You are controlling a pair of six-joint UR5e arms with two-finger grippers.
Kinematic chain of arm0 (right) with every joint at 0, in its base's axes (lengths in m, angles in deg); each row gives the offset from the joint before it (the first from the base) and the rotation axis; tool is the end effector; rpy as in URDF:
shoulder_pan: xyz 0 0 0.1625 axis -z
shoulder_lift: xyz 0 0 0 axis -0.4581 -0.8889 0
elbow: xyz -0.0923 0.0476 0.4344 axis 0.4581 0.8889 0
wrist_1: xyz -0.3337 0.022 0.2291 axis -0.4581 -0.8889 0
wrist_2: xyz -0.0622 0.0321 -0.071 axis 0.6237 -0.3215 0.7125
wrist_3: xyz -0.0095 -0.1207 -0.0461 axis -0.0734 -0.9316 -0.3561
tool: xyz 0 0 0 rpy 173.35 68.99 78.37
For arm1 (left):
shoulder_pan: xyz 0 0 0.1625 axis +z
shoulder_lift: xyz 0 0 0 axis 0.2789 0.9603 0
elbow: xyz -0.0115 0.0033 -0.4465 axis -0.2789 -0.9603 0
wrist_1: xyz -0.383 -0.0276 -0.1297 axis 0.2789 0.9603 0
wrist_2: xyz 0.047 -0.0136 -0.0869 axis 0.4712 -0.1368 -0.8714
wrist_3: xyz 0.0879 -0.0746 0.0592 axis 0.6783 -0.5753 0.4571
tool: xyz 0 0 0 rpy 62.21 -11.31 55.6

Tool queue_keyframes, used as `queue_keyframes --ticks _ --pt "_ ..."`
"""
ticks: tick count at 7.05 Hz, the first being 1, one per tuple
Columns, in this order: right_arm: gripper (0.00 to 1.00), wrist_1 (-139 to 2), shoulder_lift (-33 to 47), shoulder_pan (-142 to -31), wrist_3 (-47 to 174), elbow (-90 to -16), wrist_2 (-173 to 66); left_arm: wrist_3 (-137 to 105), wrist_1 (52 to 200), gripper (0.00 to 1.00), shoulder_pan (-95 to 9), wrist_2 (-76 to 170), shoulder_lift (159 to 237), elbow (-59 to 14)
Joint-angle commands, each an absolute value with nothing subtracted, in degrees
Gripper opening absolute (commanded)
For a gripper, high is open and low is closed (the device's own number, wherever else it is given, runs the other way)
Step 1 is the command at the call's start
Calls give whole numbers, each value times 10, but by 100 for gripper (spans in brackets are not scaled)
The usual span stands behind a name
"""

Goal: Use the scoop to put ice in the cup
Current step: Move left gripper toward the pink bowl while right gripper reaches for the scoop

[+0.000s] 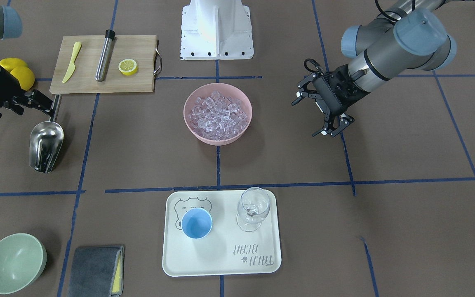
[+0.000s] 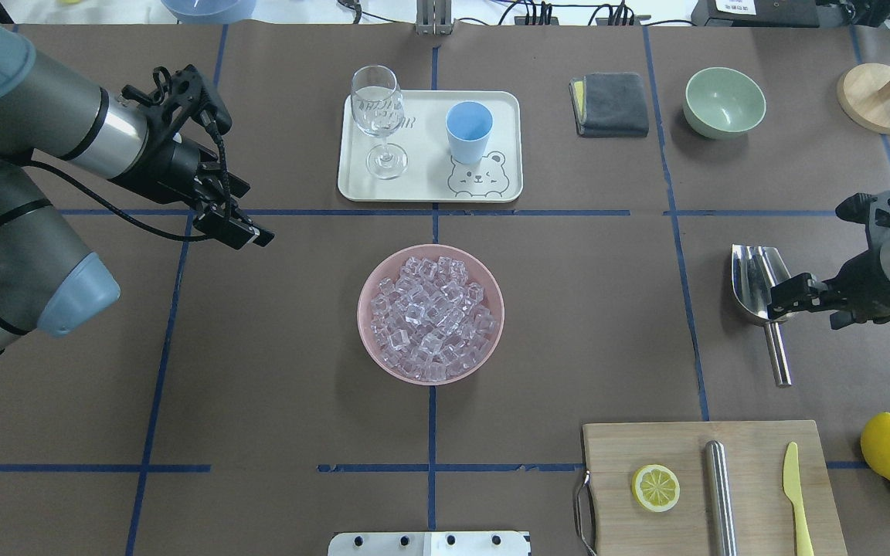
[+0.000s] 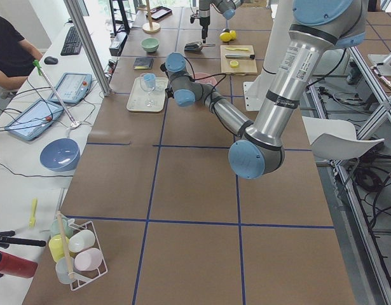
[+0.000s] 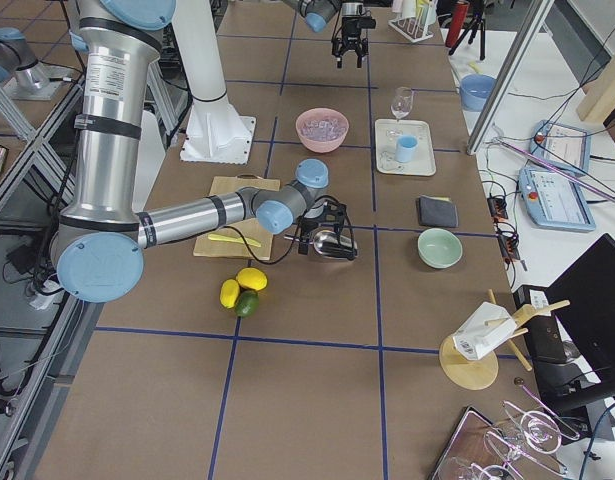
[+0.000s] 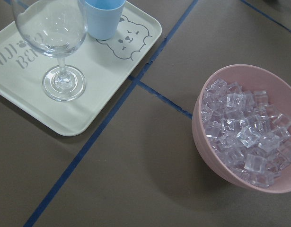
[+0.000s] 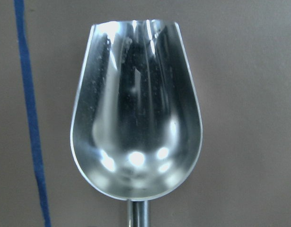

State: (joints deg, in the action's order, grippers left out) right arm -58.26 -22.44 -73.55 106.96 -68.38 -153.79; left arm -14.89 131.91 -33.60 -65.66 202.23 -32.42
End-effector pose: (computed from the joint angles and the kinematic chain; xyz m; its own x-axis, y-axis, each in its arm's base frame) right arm -0.2666 -0.3687 0.5788 0.6999 0.1240 0.7034 -0.0522 0.9911 -0.1228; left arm 0.3665 -0.4998 0.2966 0.1857 0.8563 -0.4819 -0.2125 0.5139 0.8311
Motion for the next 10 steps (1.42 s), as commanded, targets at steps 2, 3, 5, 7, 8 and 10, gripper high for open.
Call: queue_keyframes --ticks 2,3,5,7,8,10 --pt "100 -582 -213 -654 1164 -697 -1498 -137 1319 100 -336 -656 2023 -334" --pt "100 -585 -208 -641 1166 -696 -1485 -137 1318 100 -336 -656 2024 -333" --pt "99 -585 -213 -644 1166 -697 -1489 -137 1319 100 -336 -656 2023 -331" --pt "99 -583 -214 -644 1165 -692 -1492 -136 1319 100 -336 -656 2025 -331" --pt "96 -585 -209 -644 1166 -683 -1490 -137 1318 100 -336 -656 2030 -331" --pt "91 -585 -207 -672 1161 -673 -1491 -136 1318 100 -336 -656 2033 -332"
